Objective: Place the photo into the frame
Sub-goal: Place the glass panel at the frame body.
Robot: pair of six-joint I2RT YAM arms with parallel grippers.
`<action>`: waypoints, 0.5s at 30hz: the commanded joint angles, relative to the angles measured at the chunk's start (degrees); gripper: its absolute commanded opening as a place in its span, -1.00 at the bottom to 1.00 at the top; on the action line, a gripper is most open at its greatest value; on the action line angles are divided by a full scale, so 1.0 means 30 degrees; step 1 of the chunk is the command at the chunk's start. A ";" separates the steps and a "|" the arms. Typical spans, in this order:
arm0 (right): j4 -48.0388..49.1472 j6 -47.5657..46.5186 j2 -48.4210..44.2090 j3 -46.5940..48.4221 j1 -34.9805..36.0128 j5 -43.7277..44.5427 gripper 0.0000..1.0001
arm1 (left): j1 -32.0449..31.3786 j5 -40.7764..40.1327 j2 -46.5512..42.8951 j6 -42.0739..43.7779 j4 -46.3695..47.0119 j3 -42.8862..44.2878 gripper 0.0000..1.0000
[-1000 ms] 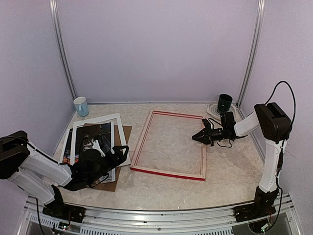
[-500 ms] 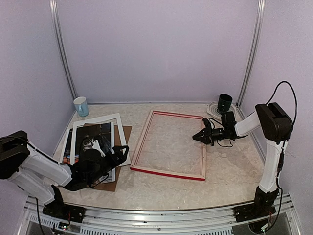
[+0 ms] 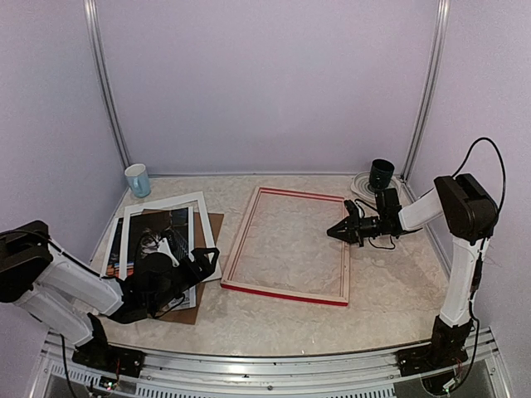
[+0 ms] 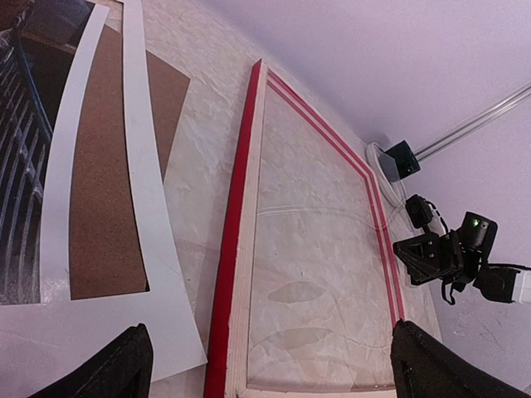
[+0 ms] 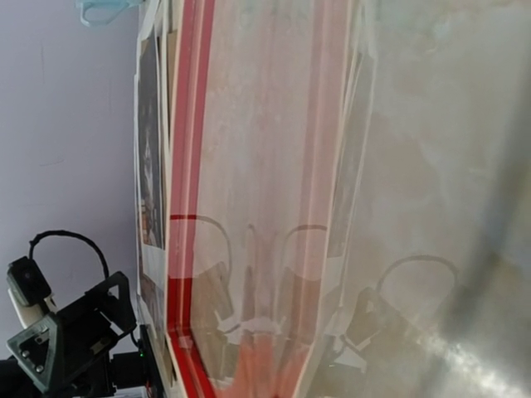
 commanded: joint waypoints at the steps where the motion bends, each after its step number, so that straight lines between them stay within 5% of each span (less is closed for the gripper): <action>1: -0.0070 -0.0247 -0.0623 -0.0290 -0.0274 0.0229 -0.93 | -0.0149 0.0122 0.0222 -0.0053 0.0427 0.0227 0.98; 15: -0.0244 -0.0352 -0.0692 -0.0291 -0.0275 0.0335 -0.93 | -0.0237 0.0164 0.0398 -0.0174 0.0692 0.0185 0.98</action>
